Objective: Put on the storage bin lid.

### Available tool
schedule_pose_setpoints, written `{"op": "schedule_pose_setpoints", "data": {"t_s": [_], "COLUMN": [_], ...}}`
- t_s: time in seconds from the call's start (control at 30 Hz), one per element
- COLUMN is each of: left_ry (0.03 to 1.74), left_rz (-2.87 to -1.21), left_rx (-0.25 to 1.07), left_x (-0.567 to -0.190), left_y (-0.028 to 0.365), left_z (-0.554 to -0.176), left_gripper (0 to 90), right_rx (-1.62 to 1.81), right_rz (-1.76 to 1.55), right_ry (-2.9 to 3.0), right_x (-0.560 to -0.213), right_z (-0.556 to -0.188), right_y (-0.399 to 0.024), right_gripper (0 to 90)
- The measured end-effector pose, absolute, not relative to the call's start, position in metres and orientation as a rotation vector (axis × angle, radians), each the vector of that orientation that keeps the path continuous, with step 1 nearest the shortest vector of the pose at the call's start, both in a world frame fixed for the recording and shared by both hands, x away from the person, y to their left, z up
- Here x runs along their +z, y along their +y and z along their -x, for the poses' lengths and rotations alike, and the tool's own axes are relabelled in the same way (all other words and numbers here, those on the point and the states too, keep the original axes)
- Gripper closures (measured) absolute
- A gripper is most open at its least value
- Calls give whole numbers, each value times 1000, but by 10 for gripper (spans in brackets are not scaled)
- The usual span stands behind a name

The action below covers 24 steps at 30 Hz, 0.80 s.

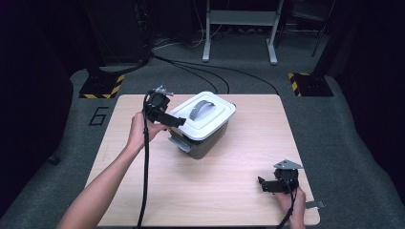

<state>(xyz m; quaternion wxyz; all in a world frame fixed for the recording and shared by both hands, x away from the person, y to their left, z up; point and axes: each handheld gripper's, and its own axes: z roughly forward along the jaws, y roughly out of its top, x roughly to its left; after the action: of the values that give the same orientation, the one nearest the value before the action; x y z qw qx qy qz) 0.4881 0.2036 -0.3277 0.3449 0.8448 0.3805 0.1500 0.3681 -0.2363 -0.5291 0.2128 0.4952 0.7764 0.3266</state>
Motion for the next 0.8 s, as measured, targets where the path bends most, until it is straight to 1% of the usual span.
{"op": "schedule_pose_setpoints", "data": {"t_s": [0.17,0.43,0.6,0.8], "left_ry": [1000,1004,1050,1116], "left_rz": [-2162,-2177,-2141,-2118], "left_rx": [408,464,500,491], "left_x": [-335,-346,-356,-376], "left_y": [220,247,268,293], "left_z": [-477,-462,-455,-447], "left_gripper": [44,29,24,16], "right_rx": [907,906,906,906], "right_rz": [-1374,-1376,-1376,-1376], "right_ry": [2156,2154,2154,2154], "right_x": [-529,-529,-529,-529], "right_z": [-368,-368,-368,-368], "right_y": [-236,-236,-236,-236], "right_gripper": [5,5,5,5]}}
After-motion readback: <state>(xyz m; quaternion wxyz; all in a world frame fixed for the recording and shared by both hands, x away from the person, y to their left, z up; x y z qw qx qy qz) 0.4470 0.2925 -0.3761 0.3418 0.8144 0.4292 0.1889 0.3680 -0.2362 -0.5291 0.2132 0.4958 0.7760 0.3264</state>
